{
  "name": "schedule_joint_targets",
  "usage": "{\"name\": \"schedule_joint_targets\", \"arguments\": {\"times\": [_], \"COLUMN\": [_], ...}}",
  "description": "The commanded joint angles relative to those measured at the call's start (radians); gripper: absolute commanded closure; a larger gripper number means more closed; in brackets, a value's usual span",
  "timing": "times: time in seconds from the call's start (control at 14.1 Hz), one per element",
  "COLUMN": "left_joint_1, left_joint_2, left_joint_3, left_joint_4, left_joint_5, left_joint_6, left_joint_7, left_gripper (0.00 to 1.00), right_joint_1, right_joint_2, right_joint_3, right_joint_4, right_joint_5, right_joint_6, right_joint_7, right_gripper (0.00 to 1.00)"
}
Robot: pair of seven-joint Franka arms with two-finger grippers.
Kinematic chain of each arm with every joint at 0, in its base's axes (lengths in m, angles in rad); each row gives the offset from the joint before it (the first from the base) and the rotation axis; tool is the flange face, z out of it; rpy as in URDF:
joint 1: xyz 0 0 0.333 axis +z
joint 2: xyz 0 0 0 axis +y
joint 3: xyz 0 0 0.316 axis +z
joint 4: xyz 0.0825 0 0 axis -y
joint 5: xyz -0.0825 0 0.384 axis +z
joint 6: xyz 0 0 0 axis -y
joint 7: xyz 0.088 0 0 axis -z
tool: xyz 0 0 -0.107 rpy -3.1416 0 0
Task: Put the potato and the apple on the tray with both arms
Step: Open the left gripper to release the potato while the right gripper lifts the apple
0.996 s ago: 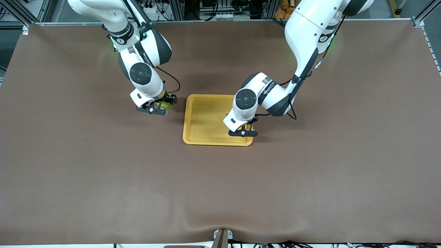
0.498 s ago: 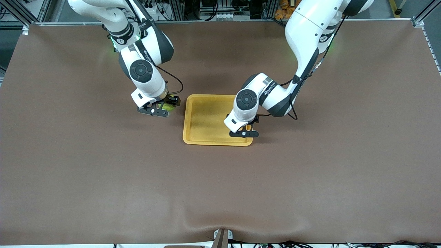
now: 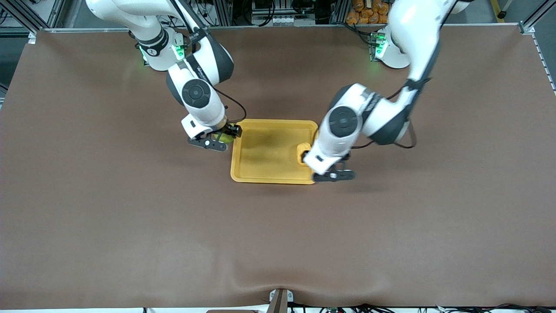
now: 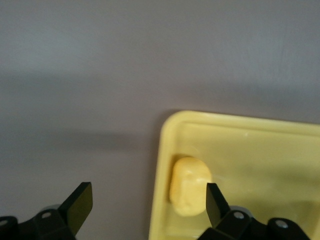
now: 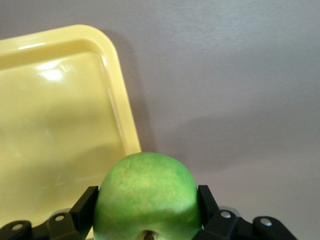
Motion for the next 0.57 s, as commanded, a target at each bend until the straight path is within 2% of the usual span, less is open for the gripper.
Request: {"name": "schedule_joint_targets", "arguments": {"times": [0.0,0.36,0.5], "left_joint_1": [0.070,0.218,0.278], "left_joint_2": [-0.105,-0.240,-0.289], "left_joint_3": [-0.009,-0.005,-0.005], "left_joint_4": [-0.030,-0.029,-0.029], "left_joint_5": [0.013,0.015,0.013], "left_joint_6": [-0.065,-0.168,-0.200], "left_joint_7": [0.040,0.207,0.318], "left_gripper": [0.00,0.00,0.00], "right_joint_1": [0.030,0.052,0.061], "right_joint_2": [0.090,0.219,0.238], "right_joint_3": [-0.005,-0.005,-0.005], "right_joint_4": [0.116,0.241,0.257], "right_joint_5": [0.008,0.006,0.008], "right_joint_6": [-0.027,-0.027,-0.027], "right_joint_7": [0.068,0.125,0.136], "right_gripper": [1.00,1.00,1.00]}}
